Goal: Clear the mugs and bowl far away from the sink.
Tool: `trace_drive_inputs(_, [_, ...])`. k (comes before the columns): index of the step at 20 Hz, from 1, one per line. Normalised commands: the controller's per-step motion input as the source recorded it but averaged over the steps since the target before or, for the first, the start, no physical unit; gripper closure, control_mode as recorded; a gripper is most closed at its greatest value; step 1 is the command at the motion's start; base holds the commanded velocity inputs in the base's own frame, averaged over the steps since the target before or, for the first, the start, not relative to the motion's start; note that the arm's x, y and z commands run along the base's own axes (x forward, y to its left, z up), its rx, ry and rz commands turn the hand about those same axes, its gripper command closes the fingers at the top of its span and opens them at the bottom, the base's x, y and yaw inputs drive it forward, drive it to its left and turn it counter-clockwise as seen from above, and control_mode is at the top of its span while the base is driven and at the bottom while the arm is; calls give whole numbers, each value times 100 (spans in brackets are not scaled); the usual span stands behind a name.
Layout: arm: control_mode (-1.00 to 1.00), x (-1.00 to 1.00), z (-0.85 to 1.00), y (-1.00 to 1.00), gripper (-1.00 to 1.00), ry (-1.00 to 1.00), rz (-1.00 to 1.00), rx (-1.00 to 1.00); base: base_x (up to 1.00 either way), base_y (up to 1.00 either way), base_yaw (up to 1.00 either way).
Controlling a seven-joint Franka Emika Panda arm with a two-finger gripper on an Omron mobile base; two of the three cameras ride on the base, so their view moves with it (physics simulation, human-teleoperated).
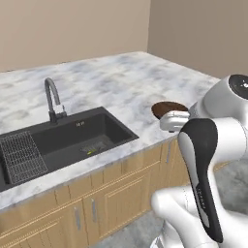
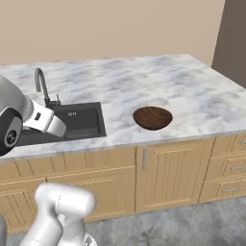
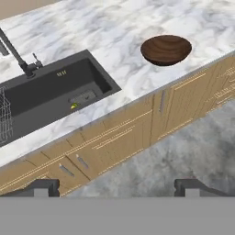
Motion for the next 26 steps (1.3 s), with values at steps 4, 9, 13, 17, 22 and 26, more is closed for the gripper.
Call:
trace_drive_inputs(4, [100,0,0,0,-100,0,0,0,11,-100,0])
trace_drive_inputs(9, [100,0,0,0,-100,0,0,0,47,-100,0])
trace_drive_inputs(13, [100,0,0,0,-100,0,0,0,70,-100,0])
trace_drive_inputs(17, [100,0,0,0,-100,0,0,0,92,-94,10])
trace_drive_inputs(22, [100,0,0,0,-100,0,0,0,100,-19,3])
trace_drive_inputs(26, [100,0,0,0,-100,0,0,0,64,0,17])
